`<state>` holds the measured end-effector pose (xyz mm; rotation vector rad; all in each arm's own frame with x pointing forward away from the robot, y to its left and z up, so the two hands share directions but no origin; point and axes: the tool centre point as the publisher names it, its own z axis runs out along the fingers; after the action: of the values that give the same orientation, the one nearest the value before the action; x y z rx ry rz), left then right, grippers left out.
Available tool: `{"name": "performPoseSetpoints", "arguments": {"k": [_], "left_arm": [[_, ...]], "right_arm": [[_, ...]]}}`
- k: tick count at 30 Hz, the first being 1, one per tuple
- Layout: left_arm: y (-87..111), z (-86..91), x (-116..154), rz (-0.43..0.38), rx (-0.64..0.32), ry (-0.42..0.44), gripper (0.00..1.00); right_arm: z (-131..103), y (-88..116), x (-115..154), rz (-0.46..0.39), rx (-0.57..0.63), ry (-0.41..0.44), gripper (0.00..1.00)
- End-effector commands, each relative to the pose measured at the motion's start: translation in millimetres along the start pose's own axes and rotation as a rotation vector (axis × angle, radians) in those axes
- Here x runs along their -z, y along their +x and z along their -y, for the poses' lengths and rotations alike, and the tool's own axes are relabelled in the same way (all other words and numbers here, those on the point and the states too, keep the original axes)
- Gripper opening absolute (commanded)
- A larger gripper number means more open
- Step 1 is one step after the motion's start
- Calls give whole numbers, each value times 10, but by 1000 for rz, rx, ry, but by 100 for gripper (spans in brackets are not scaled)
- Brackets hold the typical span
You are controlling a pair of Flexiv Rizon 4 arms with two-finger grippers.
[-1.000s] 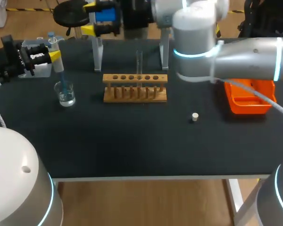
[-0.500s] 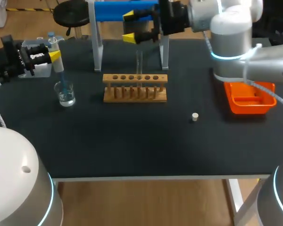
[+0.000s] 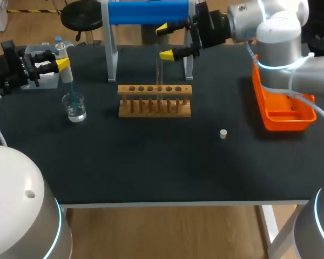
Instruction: Invert the test tube, pick up the pipette, mount the tip to pipette, aspirate from beaker and dispense into the tube, eject the tip, return the pipette, and cap with the stopper.
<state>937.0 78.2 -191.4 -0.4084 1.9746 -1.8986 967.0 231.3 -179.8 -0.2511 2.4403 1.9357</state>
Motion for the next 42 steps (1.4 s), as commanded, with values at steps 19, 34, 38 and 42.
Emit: {"name": "performPoseSetpoints", "arguments": {"k": [19,34,38,42], "left_arm": [[-7,3,5,-2,1,0,0],[-7,3,5,-2,1,0,0],[-7,3,5,-2,1,0,0],[-7,3,5,-2,1,0,0]], "right_arm": [[604,-61,-163,-19,-72,22,100],[976,-55,-344,8,-87,93,100],[1046,-75,-385,27,-80,128,100],[1101,-106,-425,37,-72,159,100]]}}
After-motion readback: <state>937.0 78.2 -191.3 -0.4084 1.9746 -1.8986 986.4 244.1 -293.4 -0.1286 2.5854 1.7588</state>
